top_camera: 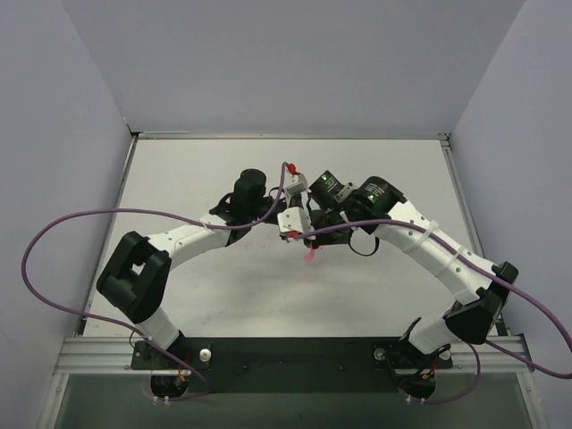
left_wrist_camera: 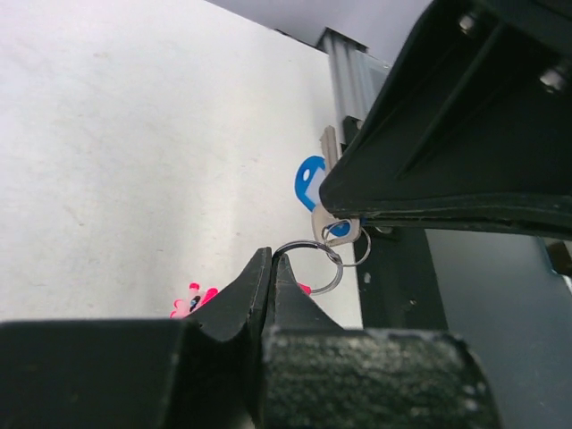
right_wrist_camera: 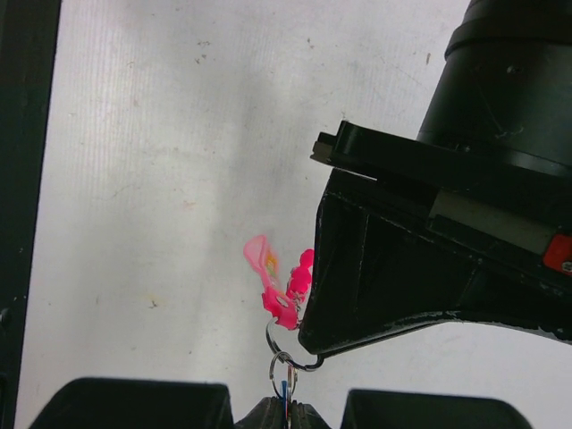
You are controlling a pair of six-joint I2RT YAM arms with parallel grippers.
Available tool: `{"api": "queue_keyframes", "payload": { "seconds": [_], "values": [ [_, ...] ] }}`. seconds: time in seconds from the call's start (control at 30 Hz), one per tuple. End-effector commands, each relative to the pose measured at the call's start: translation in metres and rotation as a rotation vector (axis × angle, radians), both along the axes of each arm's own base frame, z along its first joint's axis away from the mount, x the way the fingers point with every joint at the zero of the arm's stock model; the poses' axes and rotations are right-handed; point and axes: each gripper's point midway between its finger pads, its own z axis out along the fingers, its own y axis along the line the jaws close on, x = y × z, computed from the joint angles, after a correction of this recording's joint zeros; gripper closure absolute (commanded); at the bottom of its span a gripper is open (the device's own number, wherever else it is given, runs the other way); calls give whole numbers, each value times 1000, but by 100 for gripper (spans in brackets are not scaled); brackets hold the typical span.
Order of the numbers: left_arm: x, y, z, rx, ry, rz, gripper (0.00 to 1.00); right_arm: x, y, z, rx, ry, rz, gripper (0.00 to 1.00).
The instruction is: Remove the keys from the keyring
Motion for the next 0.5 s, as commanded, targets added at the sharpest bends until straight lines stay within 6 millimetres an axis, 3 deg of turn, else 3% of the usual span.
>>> {"api": "queue_keyframes", "payload": {
  "seconds": [0.0,0.47],
  "values": [
    [33,4,1,82,-85,182,100,5,-14,10,-16,-58,-44,100],
    [63,10,-17,223,-135,361,100,17,-20,16,-57,-141,-44,100]
  ]
}}
